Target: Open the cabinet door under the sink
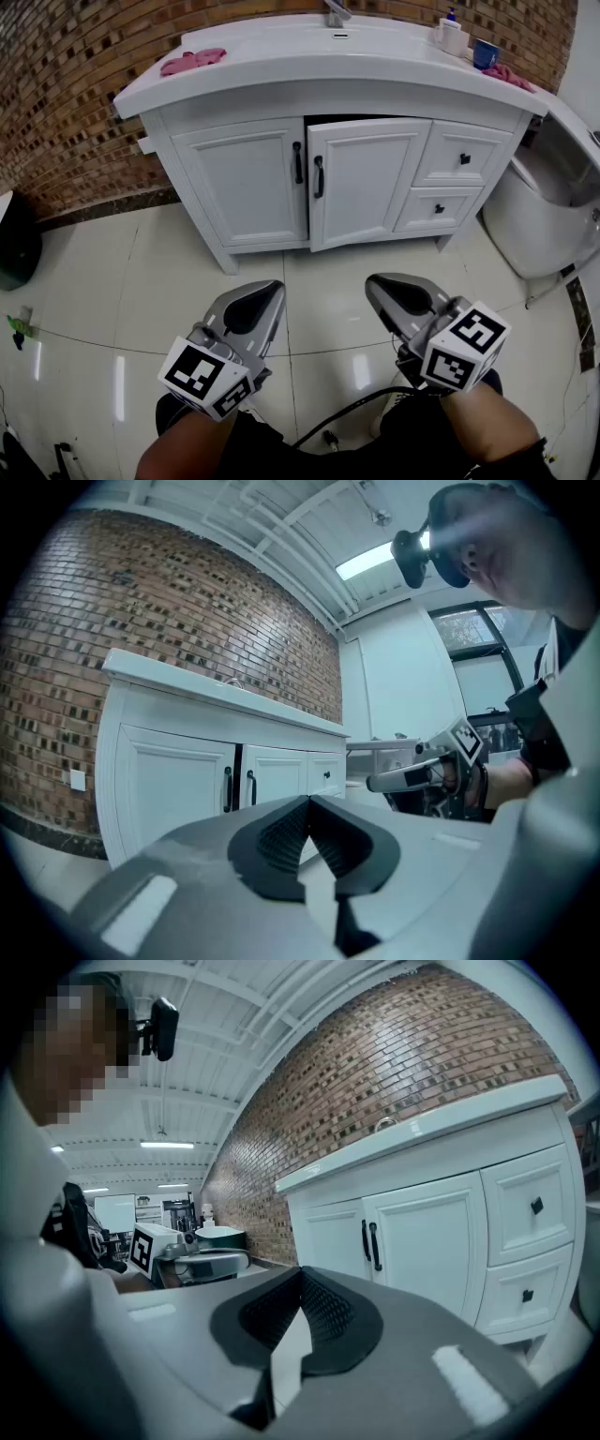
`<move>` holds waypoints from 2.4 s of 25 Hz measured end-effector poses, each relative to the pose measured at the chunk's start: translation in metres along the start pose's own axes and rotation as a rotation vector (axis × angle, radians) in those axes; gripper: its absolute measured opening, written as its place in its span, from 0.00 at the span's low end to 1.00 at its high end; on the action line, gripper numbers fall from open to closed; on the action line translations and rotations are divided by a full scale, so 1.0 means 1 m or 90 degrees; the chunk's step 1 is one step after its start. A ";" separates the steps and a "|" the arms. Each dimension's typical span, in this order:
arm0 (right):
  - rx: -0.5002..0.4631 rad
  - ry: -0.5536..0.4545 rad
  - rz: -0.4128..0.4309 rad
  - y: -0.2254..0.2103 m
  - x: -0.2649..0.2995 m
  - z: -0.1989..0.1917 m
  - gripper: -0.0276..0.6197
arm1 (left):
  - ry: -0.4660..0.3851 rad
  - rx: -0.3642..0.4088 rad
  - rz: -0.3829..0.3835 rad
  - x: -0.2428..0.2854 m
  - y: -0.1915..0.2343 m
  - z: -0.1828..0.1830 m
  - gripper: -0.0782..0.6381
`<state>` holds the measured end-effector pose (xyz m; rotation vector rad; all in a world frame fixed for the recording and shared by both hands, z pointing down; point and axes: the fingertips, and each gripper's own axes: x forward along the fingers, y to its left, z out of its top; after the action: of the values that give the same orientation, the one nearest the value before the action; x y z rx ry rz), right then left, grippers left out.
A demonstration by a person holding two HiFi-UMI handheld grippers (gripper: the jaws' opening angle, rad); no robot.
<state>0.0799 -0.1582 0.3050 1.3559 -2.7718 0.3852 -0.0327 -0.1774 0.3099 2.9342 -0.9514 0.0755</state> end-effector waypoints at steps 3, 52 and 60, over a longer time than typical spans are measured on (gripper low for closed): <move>-0.017 -0.021 -0.003 -0.008 0.006 0.024 0.05 | -0.009 0.008 0.018 0.018 0.014 0.011 0.12; -0.001 -0.027 -0.037 -0.095 0.045 0.026 0.05 | 0.057 -0.021 0.163 0.245 0.193 -0.027 0.17; -0.011 -0.025 -0.021 -0.076 0.044 0.023 0.05 | 0.063 -0.006 0.147 0.219 0.173 -0.031 0.17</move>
<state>0.1141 -0.2425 0.3041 1.4179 -2.7730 0.3371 0.0422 -0.4435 0.3611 2.7695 -1.2644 0.2243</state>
